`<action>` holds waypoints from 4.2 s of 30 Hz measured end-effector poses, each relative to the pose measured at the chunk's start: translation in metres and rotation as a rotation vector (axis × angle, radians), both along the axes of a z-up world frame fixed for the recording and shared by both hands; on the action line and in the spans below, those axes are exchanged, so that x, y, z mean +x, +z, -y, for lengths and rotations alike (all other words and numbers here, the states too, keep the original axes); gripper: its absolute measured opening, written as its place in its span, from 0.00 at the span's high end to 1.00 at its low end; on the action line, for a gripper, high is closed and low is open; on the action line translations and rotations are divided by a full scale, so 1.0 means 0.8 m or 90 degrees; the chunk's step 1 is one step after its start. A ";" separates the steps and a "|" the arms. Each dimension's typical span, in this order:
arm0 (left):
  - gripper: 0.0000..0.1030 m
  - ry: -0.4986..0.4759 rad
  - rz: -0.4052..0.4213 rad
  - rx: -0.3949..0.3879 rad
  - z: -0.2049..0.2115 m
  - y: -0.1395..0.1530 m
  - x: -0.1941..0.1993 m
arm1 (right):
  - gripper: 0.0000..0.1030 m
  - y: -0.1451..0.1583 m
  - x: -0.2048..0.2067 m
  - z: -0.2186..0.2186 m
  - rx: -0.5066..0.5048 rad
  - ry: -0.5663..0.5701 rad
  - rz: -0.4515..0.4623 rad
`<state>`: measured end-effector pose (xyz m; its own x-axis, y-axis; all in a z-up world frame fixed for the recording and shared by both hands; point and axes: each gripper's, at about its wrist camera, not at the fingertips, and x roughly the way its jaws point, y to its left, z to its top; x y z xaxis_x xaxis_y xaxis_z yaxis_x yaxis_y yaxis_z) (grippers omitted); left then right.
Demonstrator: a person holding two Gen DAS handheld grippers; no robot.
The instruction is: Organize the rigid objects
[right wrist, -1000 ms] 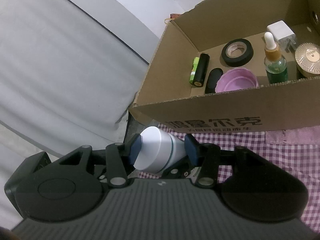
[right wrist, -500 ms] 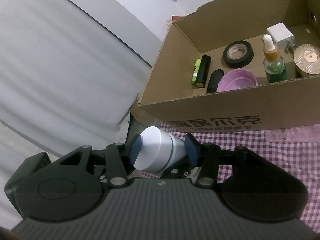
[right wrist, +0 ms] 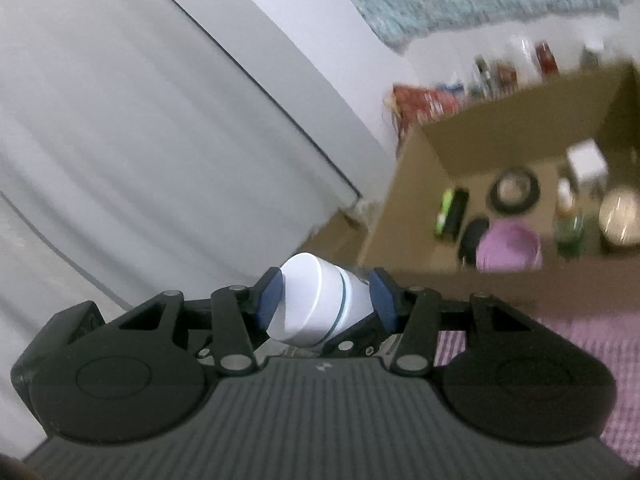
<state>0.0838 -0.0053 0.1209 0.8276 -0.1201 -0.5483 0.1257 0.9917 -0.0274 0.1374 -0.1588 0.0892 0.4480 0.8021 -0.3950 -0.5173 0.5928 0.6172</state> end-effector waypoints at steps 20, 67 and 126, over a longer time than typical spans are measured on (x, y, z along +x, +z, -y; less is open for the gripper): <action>0.48 -0.174 -0.069 -0.091 0.141 0.006 0.206 | 0.50 0.055 0.154 0.156 -0.044 -0.155 0.043; 0.47 -0.163 -0.193 -0.051 0.176 -0.111 0.309 | 0.46 -0.072 0.264 0.181 -0.104 -0.175 -0.032; 0.00 0.065 -0.074 0.032 0.014 -0.070 0.064 | 0.01 -0.032 -0.046 0.101 -0.349 -0.416 0.125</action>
<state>0.1348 -0.0167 0.0647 0.7645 -0.0091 -0.6446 0.0232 0.9996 0.0134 0.1009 -0.2394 0.0636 0.8519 0.0799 -0.5175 -0.0363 0.9949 0.0937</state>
